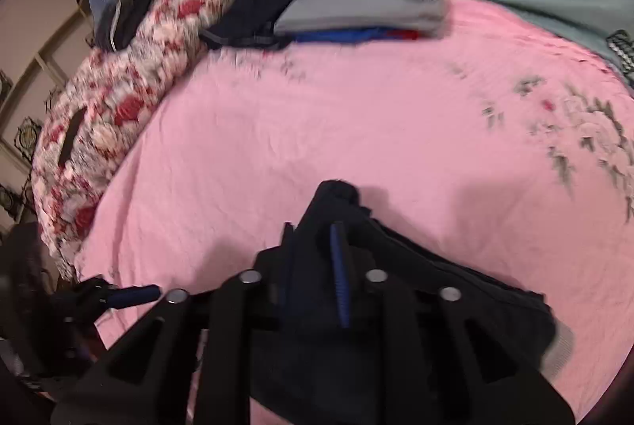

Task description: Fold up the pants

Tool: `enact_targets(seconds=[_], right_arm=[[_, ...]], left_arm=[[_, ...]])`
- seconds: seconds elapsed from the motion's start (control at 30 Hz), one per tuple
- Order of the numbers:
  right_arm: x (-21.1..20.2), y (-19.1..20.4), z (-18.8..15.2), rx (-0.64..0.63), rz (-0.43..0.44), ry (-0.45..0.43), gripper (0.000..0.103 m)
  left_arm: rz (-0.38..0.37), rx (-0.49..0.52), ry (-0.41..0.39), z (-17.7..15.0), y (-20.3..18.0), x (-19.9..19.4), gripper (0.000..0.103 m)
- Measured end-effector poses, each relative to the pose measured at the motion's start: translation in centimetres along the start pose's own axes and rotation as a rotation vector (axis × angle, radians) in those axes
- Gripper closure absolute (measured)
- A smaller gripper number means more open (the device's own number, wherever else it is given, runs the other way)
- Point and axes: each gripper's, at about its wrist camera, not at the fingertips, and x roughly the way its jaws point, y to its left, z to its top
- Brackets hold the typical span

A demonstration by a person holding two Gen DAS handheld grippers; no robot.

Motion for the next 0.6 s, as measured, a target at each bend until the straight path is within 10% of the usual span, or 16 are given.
enact_targets(seconds=[0.27,0.6], right_arm=[[6.7,-1.0,1.6,0.021,-0.057,0.115,0.092],[-5.8,0.1,-5.6,0.095,0.026,-0.052,0.079]], left_arm=[[0.006,-0.009,-0.005,0.1,1.9,-1.2,0.017],[-0.065,0.071,-0.030,2.4,0.0,-0.2,0.017]])
